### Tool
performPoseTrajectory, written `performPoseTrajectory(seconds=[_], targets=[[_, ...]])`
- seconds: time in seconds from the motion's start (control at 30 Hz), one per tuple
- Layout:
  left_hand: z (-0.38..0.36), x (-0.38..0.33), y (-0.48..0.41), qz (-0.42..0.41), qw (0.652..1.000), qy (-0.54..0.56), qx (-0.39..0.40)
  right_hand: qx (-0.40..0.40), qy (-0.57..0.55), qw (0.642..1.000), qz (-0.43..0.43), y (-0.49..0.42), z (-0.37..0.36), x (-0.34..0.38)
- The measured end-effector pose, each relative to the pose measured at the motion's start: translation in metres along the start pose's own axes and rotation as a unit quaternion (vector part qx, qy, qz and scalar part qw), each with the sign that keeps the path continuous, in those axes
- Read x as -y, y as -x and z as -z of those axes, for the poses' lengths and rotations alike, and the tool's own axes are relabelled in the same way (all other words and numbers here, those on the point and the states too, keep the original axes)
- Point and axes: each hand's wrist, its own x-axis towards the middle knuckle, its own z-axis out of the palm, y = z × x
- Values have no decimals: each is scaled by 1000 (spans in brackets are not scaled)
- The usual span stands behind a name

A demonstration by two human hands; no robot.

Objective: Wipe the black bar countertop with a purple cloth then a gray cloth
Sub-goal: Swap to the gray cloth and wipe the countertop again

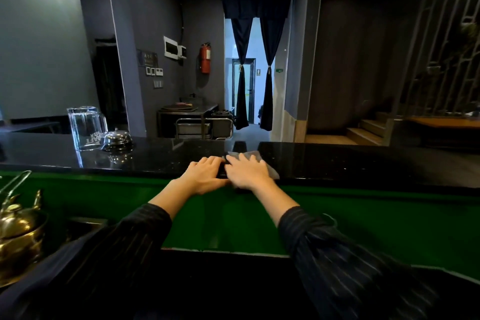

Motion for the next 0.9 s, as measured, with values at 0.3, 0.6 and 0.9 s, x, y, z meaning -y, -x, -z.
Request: performPoseTrajectory(seconds=[0.3, 0.6, 0.9], targets=[[0, 96, 16, -85, 996, -19, -7, 16, -43, 977, -206, 0, 22, -96], [-4, 102, 5, -124, 989, -16, -76, -4, 16, 986, -165, -69, -5, 59], [18, 182, 6, -108, 991, 75, 2, 53, -43, 997, -27, -59, 12, 39]])
